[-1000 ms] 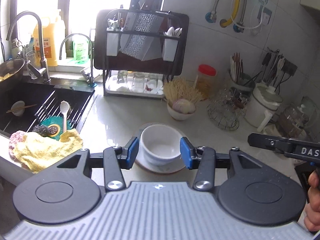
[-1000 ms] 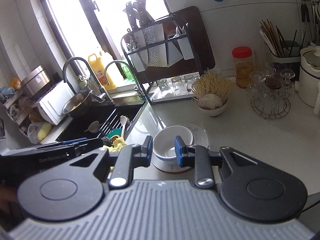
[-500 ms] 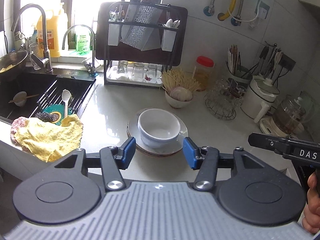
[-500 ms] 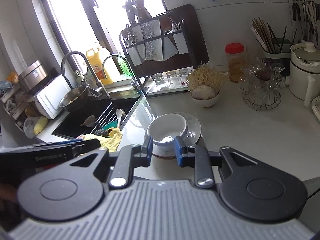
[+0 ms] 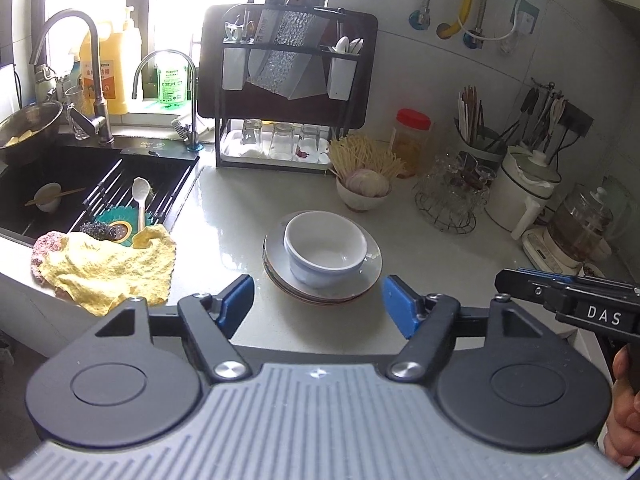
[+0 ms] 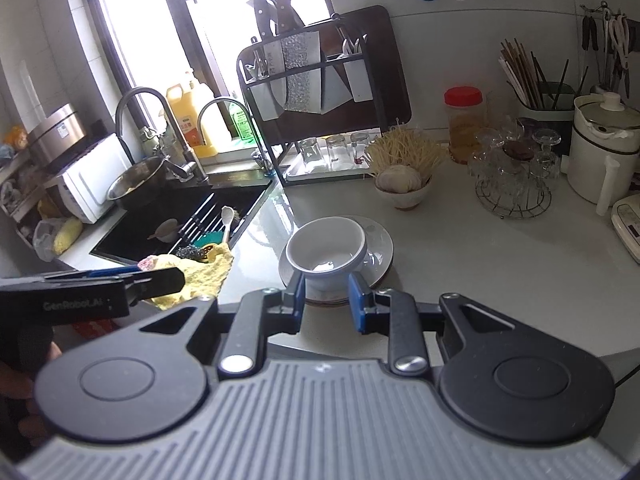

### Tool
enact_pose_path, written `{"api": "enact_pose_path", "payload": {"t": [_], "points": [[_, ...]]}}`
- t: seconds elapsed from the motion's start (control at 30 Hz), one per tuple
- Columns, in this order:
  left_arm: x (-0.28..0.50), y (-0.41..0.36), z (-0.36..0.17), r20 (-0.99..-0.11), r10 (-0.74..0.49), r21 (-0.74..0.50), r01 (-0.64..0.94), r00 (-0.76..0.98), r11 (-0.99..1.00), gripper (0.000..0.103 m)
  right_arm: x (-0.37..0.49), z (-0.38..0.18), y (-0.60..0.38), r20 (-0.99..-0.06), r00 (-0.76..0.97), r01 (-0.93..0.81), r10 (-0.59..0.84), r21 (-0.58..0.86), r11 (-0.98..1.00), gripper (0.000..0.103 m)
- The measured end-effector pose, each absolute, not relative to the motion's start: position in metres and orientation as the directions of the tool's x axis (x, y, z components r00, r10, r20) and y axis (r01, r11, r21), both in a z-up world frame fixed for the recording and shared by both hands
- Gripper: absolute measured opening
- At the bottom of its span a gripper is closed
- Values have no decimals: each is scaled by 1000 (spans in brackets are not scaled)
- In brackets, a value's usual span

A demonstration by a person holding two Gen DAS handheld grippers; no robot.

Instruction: Organize plates and bowls

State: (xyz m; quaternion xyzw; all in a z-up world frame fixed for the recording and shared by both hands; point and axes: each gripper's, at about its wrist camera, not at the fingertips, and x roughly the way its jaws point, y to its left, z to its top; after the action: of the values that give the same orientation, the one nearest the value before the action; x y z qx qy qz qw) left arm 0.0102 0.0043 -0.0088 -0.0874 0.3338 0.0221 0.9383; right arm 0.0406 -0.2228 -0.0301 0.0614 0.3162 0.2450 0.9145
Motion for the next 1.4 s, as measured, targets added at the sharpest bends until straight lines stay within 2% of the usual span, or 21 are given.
{"api": "enact_pose_path", "payload": {"t": [0.07,0.1,0.13,0.2,0.23,0.27,0.3,0.33,0.43,1.4], "points": [[7,5,-10,-630,-13,-147,-103,776,984,84,40,-31,-224,-553,681,-401,479,266,877,35],[6,4,-10,-631,-12,-145,-103,776,984,87,39,-31,-225,-551,686,-395,475,267,879,46],[6,4,-10,-632,-9,-144,-106,775,984,89,38,-31,-226,-547,692,-391,471,265,881,50],[4,4,-11,-635,-5,-141,-110,773,984,93,37,-29,-228,-542,699,-390,467,259,884,50],[4,4,-11,-635,-3,-139,-111,773,984,94,36,-29,-229,-538,701,-390,467,258,884,54],[5,3,-11,-635,1,-135,-112,772,985,95,35,-29,-231,-534,708,-384,462,258,886,60],[6,2,-11,-637,6,-130,-115,771,985,95,34,-30,-233,-531,716,-376,454,256,891,71],[6,2,-10,-640,10,-126,-118,768,985,95,34,-30,-235,-530,719,-369,449,256,893,79],[6,-1,-6,-632,17,-115,-115,775,987,97,36,-30,-238,-537,712,-365,452,267,892,86],[21,7,-2,-659,100,-89,-210,745,974,99,59,-33,-226,-548,710,-369,442,245,896,87]]}}
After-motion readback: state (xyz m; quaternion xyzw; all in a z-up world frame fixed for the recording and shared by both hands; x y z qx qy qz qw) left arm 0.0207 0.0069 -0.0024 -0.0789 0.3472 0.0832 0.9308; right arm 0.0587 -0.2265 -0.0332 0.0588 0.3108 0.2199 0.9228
